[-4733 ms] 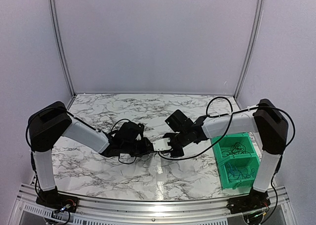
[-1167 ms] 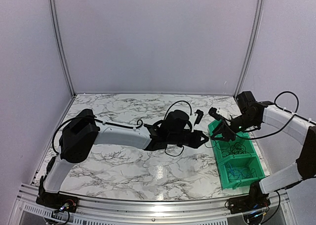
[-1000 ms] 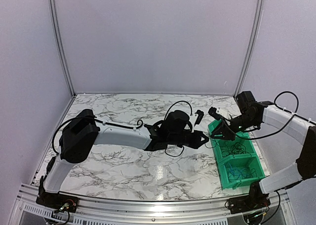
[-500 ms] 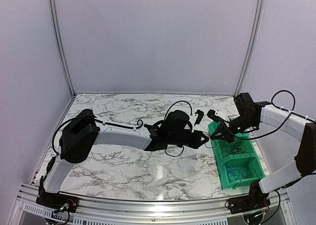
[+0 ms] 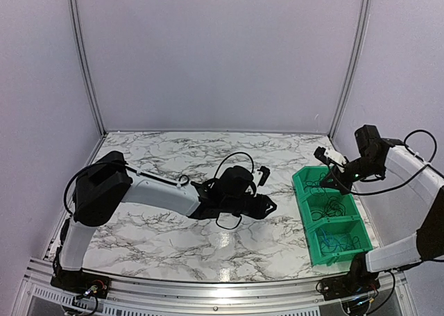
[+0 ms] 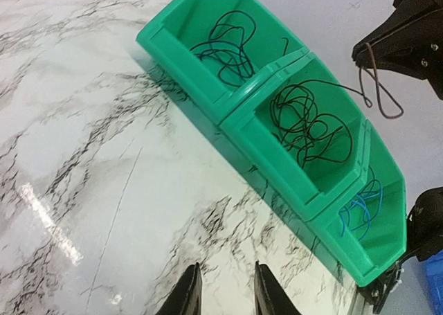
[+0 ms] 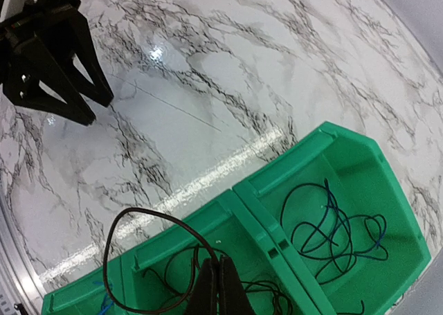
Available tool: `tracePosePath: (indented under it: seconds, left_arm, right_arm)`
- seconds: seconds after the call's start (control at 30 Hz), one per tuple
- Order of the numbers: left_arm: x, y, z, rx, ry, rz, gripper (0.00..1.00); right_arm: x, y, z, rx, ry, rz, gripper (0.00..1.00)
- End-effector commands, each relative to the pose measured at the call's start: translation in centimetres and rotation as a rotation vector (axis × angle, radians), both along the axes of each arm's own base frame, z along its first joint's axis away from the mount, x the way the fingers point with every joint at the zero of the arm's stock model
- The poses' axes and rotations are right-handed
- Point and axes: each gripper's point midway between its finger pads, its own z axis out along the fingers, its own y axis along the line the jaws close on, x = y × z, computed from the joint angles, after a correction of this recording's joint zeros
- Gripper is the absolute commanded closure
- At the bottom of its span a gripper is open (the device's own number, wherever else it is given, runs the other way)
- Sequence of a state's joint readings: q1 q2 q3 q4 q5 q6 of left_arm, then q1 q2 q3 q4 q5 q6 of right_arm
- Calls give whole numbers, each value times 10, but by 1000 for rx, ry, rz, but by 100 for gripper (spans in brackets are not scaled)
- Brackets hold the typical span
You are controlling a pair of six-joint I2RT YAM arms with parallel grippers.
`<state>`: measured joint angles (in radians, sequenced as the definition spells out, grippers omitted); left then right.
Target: Untangle the cables
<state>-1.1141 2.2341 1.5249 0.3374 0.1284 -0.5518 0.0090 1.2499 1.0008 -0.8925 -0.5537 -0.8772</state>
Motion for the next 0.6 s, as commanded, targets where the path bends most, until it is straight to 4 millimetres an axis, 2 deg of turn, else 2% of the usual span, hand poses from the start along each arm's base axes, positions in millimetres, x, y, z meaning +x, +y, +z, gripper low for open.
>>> tracePosePath:
  seconds: [0.0,0.23,0.3,0.37,0.47,0.57]
  left_arm:
    - [9,18,25,-10,-53,34,72]
    - [8,35,20,18,-58,51,71]
    - [9,37,19,22,-56,52,71]
    - [8,39,20,23,-57,52,71]
    - [9,46,26,21,-64,54,70]
    - [13,60,36,14,-62,65,69]
  right_arm:
    - [-16,-33,-11,-118,18,-15,100]
    - [-24,-62,-43,-252,49,-60,100]
    - [-20,-67,-50,-274,56,-86,95]
    - [-18,-70,-53,-283,77,-109,80]
    - [-10,-72,-39,-277,79,-149,61]
    - [-4,-65,-11,-226,36,-150,53]
